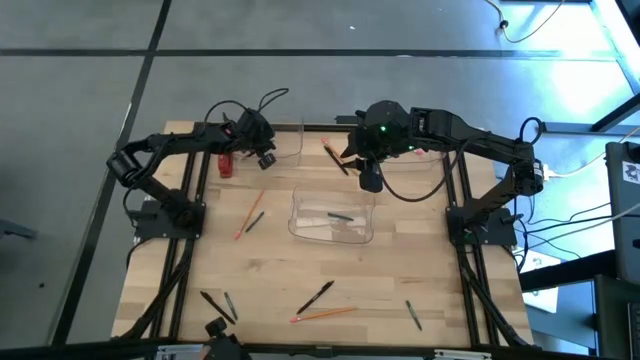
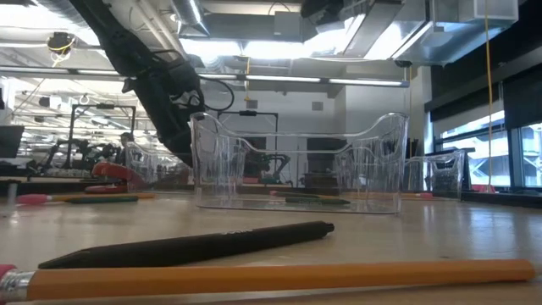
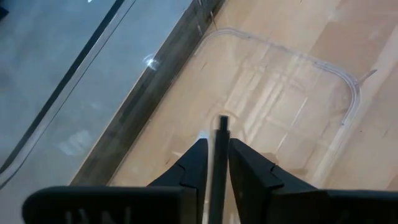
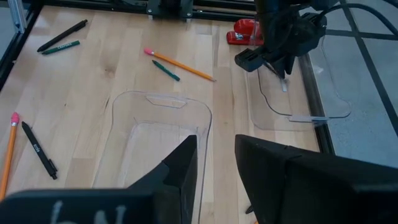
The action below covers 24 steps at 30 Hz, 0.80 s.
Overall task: Sort crayons/erasers/pens/pencils in bins
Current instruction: Put the black pen into the top left transparent bin, then put the green crayon into the middle transparent bin
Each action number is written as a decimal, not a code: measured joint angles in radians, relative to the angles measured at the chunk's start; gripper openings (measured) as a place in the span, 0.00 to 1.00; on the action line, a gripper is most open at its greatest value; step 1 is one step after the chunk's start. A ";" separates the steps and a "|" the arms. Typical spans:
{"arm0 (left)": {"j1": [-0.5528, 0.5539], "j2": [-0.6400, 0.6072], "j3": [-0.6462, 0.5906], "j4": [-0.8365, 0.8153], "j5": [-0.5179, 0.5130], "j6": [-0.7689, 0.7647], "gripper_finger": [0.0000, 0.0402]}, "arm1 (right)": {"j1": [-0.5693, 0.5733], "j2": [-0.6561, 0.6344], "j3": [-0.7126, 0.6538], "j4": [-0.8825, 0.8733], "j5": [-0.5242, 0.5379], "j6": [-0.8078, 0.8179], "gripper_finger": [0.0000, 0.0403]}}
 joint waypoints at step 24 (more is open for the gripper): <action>-0.266 -0.378 0.101 -0.347 -0.040 -0.326 0.18 | 0.000 0.000 0.000 -0.033 0.022 -0.010 0.28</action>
